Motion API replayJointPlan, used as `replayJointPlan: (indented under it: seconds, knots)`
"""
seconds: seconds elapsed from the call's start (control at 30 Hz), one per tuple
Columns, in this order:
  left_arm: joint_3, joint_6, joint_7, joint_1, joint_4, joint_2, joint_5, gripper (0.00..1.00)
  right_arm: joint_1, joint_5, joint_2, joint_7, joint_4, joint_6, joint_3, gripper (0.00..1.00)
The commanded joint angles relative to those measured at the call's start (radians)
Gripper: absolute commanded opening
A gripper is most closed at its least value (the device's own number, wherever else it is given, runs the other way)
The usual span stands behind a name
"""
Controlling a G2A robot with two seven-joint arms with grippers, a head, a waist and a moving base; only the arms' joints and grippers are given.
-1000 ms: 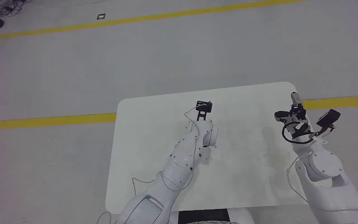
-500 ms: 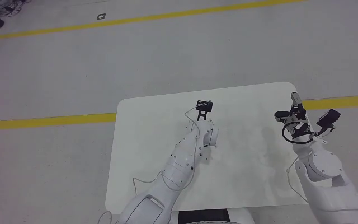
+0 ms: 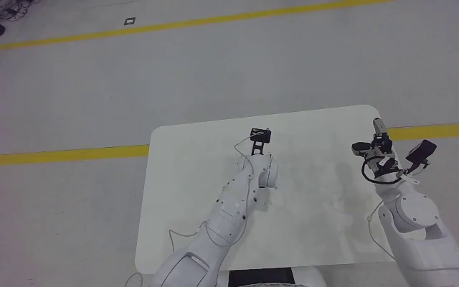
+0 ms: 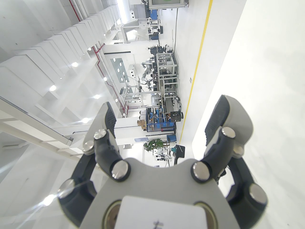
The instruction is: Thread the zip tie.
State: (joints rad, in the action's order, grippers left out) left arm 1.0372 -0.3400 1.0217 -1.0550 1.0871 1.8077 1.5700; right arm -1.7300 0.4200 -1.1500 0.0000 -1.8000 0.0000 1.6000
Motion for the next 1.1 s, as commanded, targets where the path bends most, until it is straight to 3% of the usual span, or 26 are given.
replayJointPlan:
  seconds: [0.0, 0.27, 0.47, 1.07]
  knots:
    - [-0.003, 0.000, 0.004, 0.001, 0.003, -0.003, 0.000, 0.17, 0.000, 0.000, 0.000, 0.000, 0.000, 0.000, 0.000, 1.00]
    - [-0.012, 0.000, 0.016, 0.003, 0.009, -0.013, 0.000, 0.17, 0.000, 0.000, 0.000, 0.000, 0.000, 0.000, 0.000, 1.00]
    - [-0.022, 0.000, 0.022, 0.010, -0.011, -0.018, 0.000, 0.16, 0.000, 0.000, 0.000, 0.000, 0.000, 0.000, 0.000, 1.00]
    - [-0.032, 0.000, 0.039, 0.058, -0.082, -0.003, 0.000, 0.11, 0.000, 0.000, 0.000, 0.000, 0.000, 0.000, 0.000, 1.00]
